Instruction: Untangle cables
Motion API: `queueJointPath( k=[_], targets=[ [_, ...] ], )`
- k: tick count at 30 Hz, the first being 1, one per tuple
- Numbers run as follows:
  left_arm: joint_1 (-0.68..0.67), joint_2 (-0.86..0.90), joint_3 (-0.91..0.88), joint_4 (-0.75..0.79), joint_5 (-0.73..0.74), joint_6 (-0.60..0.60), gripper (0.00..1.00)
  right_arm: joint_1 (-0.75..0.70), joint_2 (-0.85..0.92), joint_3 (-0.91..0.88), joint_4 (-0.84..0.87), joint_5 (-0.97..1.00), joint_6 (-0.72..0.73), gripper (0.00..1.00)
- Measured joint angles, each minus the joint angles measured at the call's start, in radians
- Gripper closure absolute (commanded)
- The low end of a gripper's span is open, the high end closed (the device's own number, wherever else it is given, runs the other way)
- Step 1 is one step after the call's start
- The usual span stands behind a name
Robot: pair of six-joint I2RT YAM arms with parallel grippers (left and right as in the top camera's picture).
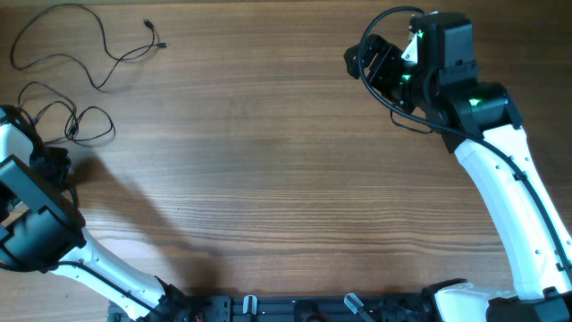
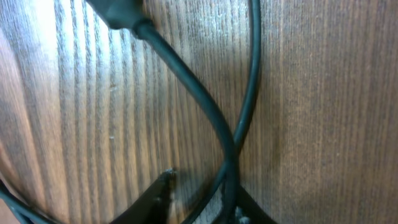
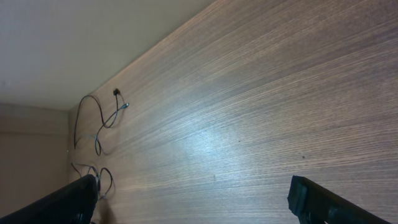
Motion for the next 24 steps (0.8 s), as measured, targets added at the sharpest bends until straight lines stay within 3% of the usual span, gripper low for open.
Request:
queueJointPath(
  k=[1,2,8,10,18,24],
  targets=[
    [0.0,-0.001,0.0,-0.003,0.0,0.0,0.4,0.0,0.0,0.0,0.0,0.0,0.0,0.0],
    [0.001,-0.002,0.0,-0.006,-0.002,-0.001,0.31,0.0,0.0,0.0,0.0,0.0,0.0,0.0],
    [0.006,-0.037,0.0,-0.008,0.046,0.003,0.12,0.0,0.0,0.0,0.002,0.0,0.0,0.0],
    [0.001,-0.095,0.001,0.004,0.088,0.003,0.0,0.0,0.0,0.0,0.003,0.0,0.0,0.0],
    [-0.158,-0.501,0.014,0.0,0.206,0.024,0.0,0.0,0.0,0.0,0.007,-0.026,0.0,0.0],
    [-0.341,-0.771,0.016,0.005,0.337,0.168,0.0,0.0,-0.068,0.0,-0.066,0.031,-0.009,0.0]
  ],
)
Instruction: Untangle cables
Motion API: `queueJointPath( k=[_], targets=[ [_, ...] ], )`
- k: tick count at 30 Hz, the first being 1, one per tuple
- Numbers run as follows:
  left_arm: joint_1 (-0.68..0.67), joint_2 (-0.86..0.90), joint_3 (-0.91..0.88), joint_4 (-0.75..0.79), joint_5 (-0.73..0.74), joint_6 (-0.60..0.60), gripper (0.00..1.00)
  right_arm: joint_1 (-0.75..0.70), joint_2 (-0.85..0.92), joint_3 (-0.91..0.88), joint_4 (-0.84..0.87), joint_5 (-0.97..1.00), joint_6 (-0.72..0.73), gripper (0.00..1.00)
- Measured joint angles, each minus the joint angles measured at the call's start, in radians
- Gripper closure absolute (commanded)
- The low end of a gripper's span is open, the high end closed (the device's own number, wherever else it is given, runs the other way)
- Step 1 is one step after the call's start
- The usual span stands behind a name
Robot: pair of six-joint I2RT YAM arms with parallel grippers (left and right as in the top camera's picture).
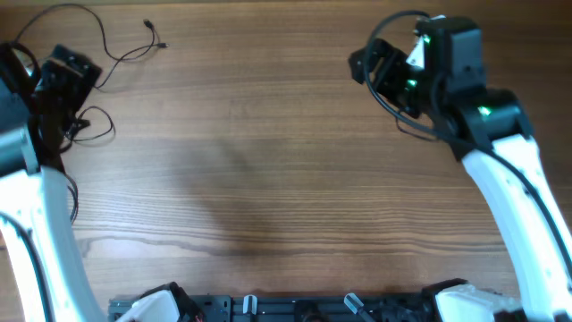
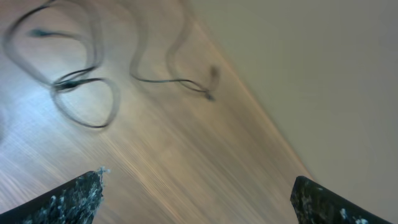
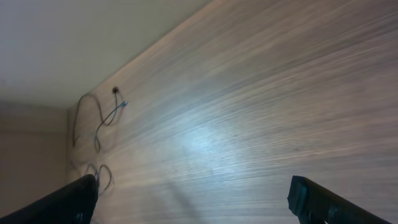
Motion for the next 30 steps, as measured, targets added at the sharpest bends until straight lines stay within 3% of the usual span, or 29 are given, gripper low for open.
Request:
queueJointPath(
  k=[8,14,30],
  targets=[
    [-0.081,-0.335,0.003,-0.145,0.09,0.082,0.0,0.015,-0.41,-0.007,-0.288,0.233,-0.169,0.0],
    [-0.081,-0.438,0.006,-0.308,0.09,0.124,0.0,0.045,-0.715,-0.212,-0.28,0.261,-0.243,0.0],
    [-0.081,-0.432,0.006,-0.357,0.09,0.129,0.0,0.045,-0.754,-0.276,-0.354,0.261,-0.254,0.0]
  ],
)
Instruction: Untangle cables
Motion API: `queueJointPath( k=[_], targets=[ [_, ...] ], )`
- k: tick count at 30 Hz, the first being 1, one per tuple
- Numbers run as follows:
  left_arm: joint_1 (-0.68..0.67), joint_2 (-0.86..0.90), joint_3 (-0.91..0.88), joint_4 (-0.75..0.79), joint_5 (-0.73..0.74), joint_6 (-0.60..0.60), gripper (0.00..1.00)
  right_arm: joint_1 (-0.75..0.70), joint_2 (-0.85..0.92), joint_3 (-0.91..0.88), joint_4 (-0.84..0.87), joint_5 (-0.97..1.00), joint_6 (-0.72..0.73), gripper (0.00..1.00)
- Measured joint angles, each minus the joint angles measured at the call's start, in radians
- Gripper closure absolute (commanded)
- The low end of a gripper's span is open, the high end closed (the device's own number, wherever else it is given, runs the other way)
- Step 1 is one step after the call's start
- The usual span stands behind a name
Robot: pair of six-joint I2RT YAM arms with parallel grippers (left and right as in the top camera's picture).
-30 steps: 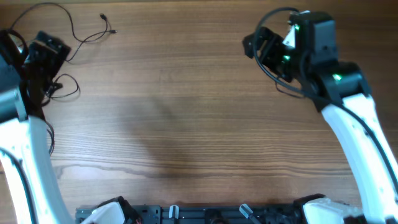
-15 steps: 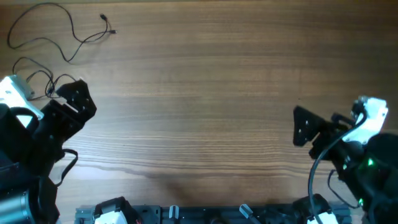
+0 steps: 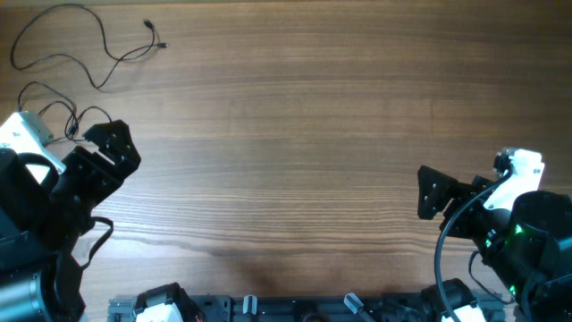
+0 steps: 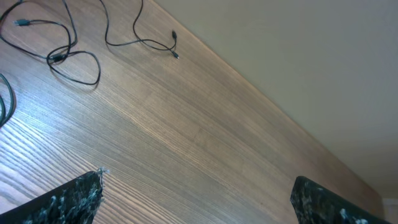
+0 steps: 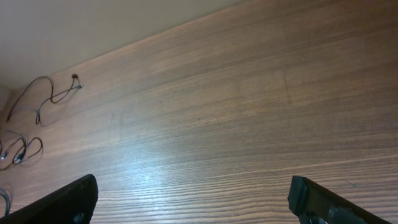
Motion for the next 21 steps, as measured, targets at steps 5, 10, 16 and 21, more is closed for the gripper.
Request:
queueJointPath(
  k=[5,10,16,21],
  targets=[
    [0.0,0.0,0.0,0.0,0.0,0.0,0.0,0.0,0.0,0.0,0.0,0.0,0.0,0.0],
    [0.0,0.0,0.0,-0.001,0.0,0.0,0.0,0.0,0.0,0.0,0.0,0.0,0.0,0.0],
    [0.0,0.0,0.0,-0.003,0.0,0.0,0.0,-0.015,0.0,0.0,-0.028,0.0,0.0,0.0],
    [0.0,0.0,0.0,-0.003,0.0,0.0,0.0,-0.06,-0.045,-0.021,-0.042,0.018,-0.032,0.0]
  ],
)
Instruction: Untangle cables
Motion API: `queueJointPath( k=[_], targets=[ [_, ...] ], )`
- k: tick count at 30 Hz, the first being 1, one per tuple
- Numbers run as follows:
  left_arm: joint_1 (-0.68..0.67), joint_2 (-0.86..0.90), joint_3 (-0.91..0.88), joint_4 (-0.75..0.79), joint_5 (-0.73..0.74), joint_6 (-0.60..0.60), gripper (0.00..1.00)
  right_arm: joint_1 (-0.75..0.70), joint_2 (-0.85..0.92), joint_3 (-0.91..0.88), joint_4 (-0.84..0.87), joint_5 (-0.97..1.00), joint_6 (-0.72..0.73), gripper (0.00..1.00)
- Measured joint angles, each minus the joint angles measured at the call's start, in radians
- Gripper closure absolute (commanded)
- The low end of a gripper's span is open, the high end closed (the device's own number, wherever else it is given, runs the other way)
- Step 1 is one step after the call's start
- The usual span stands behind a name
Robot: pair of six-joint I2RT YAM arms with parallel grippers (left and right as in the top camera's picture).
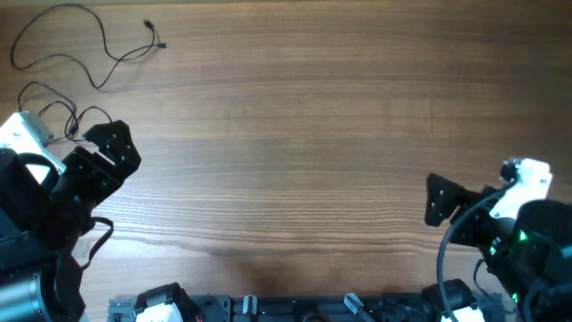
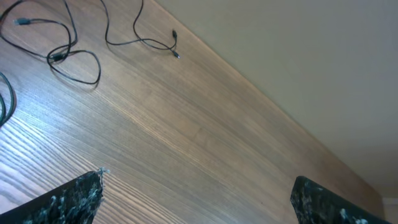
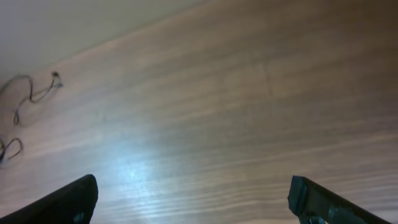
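Observation:
Two thin black cables lie apart at the table's far left. The longer cable [image 1: 105, 43] [image 2: 149, 41] curves along the back edge. The looped cable [image 1: 89, 108] [image 2: 98, 70] lies just in front of it. My left gripper [image 1: 112, 152] [image 2: 196, 193] hovers near the looped cable, open and holding nothing. My right gripper [image 1: 442, 199] [image 3: 193, 193] is at the near right, far from both cables, open and holding nothing. The right wrist view is blurred and shows the cables [image 3: 31, 93] small at its left edge.
The wooden table [image 1: 295, 134] spreads between the two arms. A pale wall [image 2: 280, 56] rises behind the table's far edge. The arms' base rail [image 1: 295, 309] runs along the near edge.
My right gripper has shifted slightly to the right and its wrist view has blurred. The left gripper and both cables stand as before.
At first my left gripper was down against the looped cable at the left edge, and the right arm stood at the far right. Then the left gripper was open above the cables. Later both arms were back near the front edge, where they stand now, open.

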Motion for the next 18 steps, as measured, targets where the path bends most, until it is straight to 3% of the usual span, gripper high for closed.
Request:
queueJointPath(
  k=[4,9,14,18],
  targets=[
    [0.0,0.0,0.0,0.0,0.0,0.0,0.0,-0.048,-0.121,-0.152,0.195,0.021,-0.098,0.0],
    [0.0,0.0,0.0,0.0,0.0,0.0,0.0,-0.127,-0.317,-0.512,0.574,-0.022,-0.285,0.0],
    [0.0,0.0,0.0,0.0,0.0,0.0,0.0,-0.156,-0.438,-0.828,0.906,-0.086,-0.375,0.0],
    [0.0,0.0,0.0,0.0,0.0,0.0,0.0,-0.156,-0.489,-0.943,1.031,-0.098,-0.421,0.0]
  ],
)
